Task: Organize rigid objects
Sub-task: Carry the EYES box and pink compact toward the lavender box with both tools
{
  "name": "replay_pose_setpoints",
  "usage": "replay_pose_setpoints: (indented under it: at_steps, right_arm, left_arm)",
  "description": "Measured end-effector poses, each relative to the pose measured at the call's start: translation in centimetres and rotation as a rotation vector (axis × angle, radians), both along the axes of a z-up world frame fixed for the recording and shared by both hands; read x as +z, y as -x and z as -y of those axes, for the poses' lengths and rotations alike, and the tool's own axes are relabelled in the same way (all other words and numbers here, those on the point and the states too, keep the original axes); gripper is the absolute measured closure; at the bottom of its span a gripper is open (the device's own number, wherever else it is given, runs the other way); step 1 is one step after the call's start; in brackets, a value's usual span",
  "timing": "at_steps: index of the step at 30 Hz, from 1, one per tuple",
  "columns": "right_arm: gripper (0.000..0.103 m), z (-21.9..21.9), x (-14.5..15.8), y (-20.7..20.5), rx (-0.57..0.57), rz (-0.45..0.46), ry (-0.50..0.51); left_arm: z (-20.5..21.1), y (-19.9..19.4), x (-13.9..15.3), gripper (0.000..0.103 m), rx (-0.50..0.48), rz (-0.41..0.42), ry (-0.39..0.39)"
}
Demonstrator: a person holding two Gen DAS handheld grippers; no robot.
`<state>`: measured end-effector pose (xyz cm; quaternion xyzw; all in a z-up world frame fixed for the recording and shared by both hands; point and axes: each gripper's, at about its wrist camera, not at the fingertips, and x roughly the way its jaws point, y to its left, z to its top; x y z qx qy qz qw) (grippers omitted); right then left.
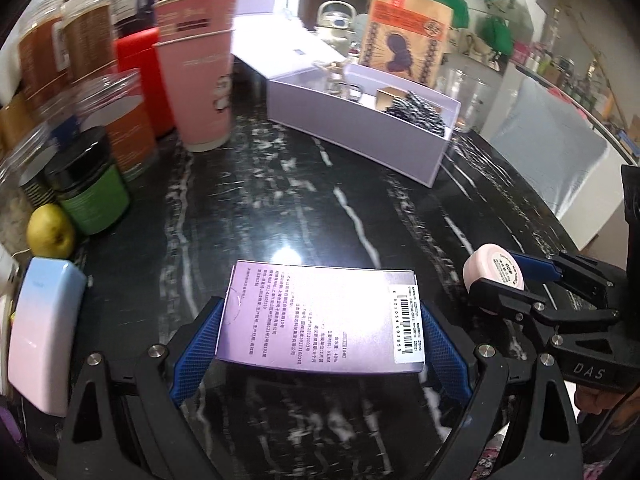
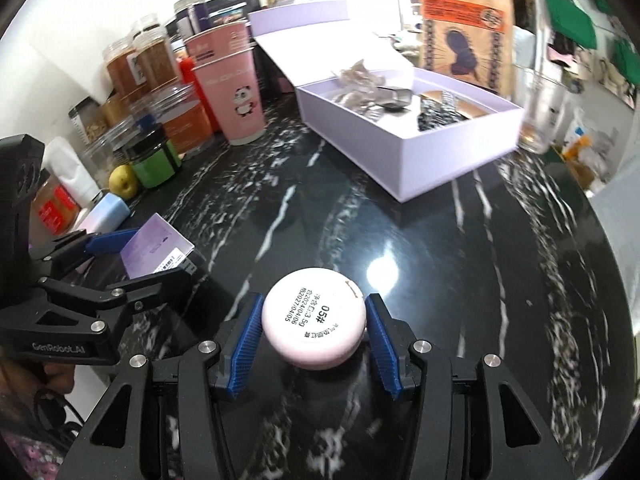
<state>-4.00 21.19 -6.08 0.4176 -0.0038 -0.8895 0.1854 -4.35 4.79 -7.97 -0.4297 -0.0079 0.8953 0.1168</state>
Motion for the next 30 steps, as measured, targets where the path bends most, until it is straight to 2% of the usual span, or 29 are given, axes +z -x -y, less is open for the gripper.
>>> replay_pose_setpoints:
  at_steps: [6, 12, 30]
  right_arm:
    - [0.052, -1.6, 0.2, -0.9, -0.052, -0.001, 0.008]
    - [0.052, -2.6, 0.9, -1.4, -0.088, -0.011, 0.008]
    - [0.052, -3.6, 2.9, 0.9, -0.093, -0.039, 0.022]
  left_arm:
    - [-1.6, 0.7, 0.4, 0.009, -0.052, 0.003, -0.003]
    - [-2.7, 1.6, 0.7, 0.009, -0.064, 0.006, -0.002]
    - [-4.4, 5.1, 3.4, 0.009, -0.072, -0.039, -0.001]
